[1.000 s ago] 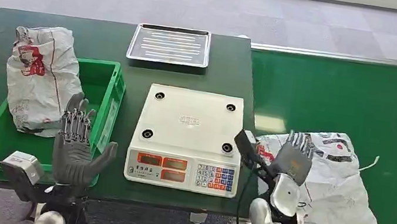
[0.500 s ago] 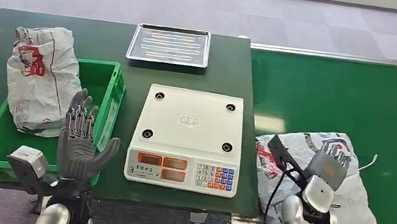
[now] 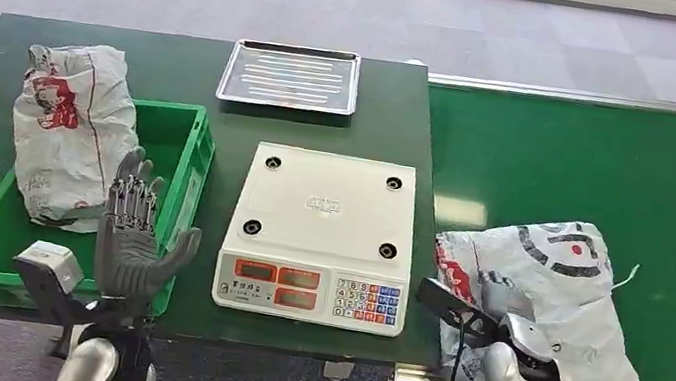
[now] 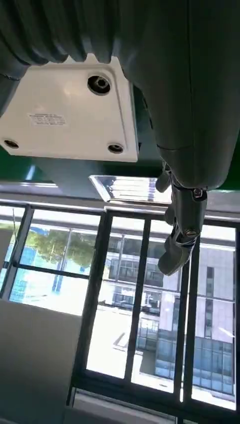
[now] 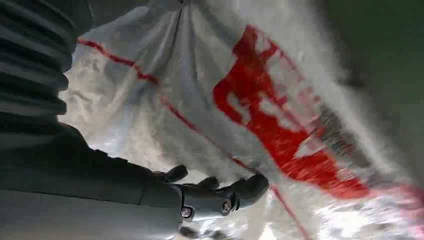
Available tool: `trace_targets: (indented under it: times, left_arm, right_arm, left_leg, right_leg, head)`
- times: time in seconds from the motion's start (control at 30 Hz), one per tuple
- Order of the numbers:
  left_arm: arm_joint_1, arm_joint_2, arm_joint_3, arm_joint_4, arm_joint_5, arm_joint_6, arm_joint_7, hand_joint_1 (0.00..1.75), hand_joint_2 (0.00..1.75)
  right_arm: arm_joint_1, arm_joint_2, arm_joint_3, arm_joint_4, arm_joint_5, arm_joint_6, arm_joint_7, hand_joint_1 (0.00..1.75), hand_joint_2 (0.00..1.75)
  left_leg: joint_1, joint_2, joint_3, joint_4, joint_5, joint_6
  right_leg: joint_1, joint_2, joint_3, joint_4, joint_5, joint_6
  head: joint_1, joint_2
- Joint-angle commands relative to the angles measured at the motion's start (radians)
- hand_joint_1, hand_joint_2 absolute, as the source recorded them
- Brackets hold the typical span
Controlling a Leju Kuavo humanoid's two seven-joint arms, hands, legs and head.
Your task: Moved the parcel from conveyor to table for the left to box.
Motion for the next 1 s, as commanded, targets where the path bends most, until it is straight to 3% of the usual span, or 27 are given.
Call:
trace_targets:
  times: [0.03,0.13,0.17,0.2,0.3,0.43,0.53,0.63,0.8,0.9,0.97,1.0]
  left_arm:
    - [-0.078,0.060,0.026,0.054,0.003,-0.003,0.009,0.00,1.75]
    - [-0.101,0.065,0.016,0.076,0.003,-0.003,0.008,0.00,1.75]
    - [-0.105,0.068,0.013,0.079,0.003,-0.003,0.008,0.00,1.75]
    - [-0.105,0.068,0.013,0.076,0.001,0.007,-0.001,0.00,1.75]
    - [-0.103,0.075,0.012,0.069,0.001,0.005,-0.001,0.00,1.75]
    - [-0.101,0.074,0.012,0.068,0.002,0.006,-0.001,0.00,1.75]
    - [-0.099,0.072,0.016,0.066,0.003,0.014,-0.004,0.00,1.75]
    - [-0.085,0.071,0.037,0.041,0.005,0.022,-0.008,0.00,1.75]
    - [-0.017,0.062,0.086,-0.024,0.005,0.032,-0.012,0.00,1.75]
    - [-0.010,0.061,0.086,-0.030,0.005,0.032,-0.012,0.00,1.75]
    - [0.034,0.046,0.103,-0.069,0.000,0.050,-0.025,0.00,1.75]
    - [0.050,0.041,0.108,-0.085,0.000,0.054,-0.028,0.00,1.75]
  right_arm:
    - [-0.054,-0.130,0.392,0.041,-0.253,0.135,-0.190,0.00,1.75]
    - [-0.098,-0.127,0.478,0.112,-0.327,0.143,-0.252,0.00,1.75]
    - [-0.131,-0.108,0.504,0.169,-0.339,0.124,-0.263,0.26,1.75]
    - [-0.165,-0.092,0.544,0.226,-0.337,0.097,-0.260,1.75,1.75]
    - [-0.198,-0.064,0.573,0.288,-0.350,0.056,-0.258,1.75,1.75]
    - [-0.199,-0.068,0.577,0.292,-0.356,0.050,-0.260,1.75,1.75]
    - [-0.198,-0.066,0.583,0.284,-0.362,0.042,-0.270,1.75,1.75]
    - [-0.235,-0.034,0.610,0.296,-0.336,-0.039,-0.229,1.75,1.75]
    - [-0.277,-0.040,0.585,0.216,-0.202,-0.237,-0.030,1.75,1.75]
    - [-0.277,-0.044,0.580,0.197,-0.199,-0.221,-0.027,1.75,1.75]
    - [-0.254,-0.053,0.528,0.077,-0.006,-0.432,0.155,1.75,1.75]
    - [-0.248,-0.057,0.507,0.016,0.061,-0.482,0.203,1.75,1.75]
  left_leg:
    - [0.001,0.004,0.004,-0.002,0.000,0.000]
    - [0.001,0.004,0.003,-0.001,0.000,0.000]
    - [0.001,0.004,0.002,-0.001,0.000,0.000]
    - [0.001,0.007,0.004,-0.002,-0.001,-0.001]
    - [0.002,0.023,0.000,-0.001,-0.006,-0.005]
    - [0.006,0.039,0.009,-0.003,-0.011,-0.009]
    - [0.009,0.038,0.011,-0.004,-0.010,-0.009]
    - [0.011,0.037,0.023,-0.007,-0.010,-0.011]
    - [0.011,0.042,0.017,-0.010,-0.010,-0.013]
    - [0.012,0.043,0.015,-0.009,-0.011,-0.014]
    - [0.011,0.040,0.016,-0.010,-0.011,-0.016]
    - [0.012,0.039,0.016,-0.011,-0.010,-0.016]
  right_leg:
    - [0.001,0.001,0.003,-0.002,0.001,-0.001]
    - [0.001,0.002,0.002,-0.001,0.001,-0.001]
    - [0.001,0.003,0.001,-0.001,0.001,-0.001]
    - [0.001,0.005,0.002,-0.002,0.001,-0.001]
    - [0.003,0.023,0.001,-0.001,0.004,-0.004]
    - [0.005,0.038,0.003,-0.002,0.004,-0.008]
    - [0.008,0.038,0.003,-0.002,0.004,-0.010]
    - [0.010,0.037,0.005,-0.002,0.002,-0.012]
    - [0.010,0.040,0.005,0.000,0.002,-0.014]
    - [0.010,0.043,0.002,0.001,0.002,-0.016]
    - [0.010,0.041,0.003,0.001,0.001,-0.016]
    - [0.010,0.038,0.004,0.001,0.001,-0.017]
  head:
    - [0.000,0.000]
    - [0.000,0.000]
    - [0.000,0.000]
    - [0.000,0.000]
    - [0.000,0.000]
    - [0.000,0.000]
    - [0.000,0.000]
    - [0.000,0.000]
    - [0.000,0.000]
    - [0.000,0.000]
    - [0.000,0.000]
    - [0.000,0.000]
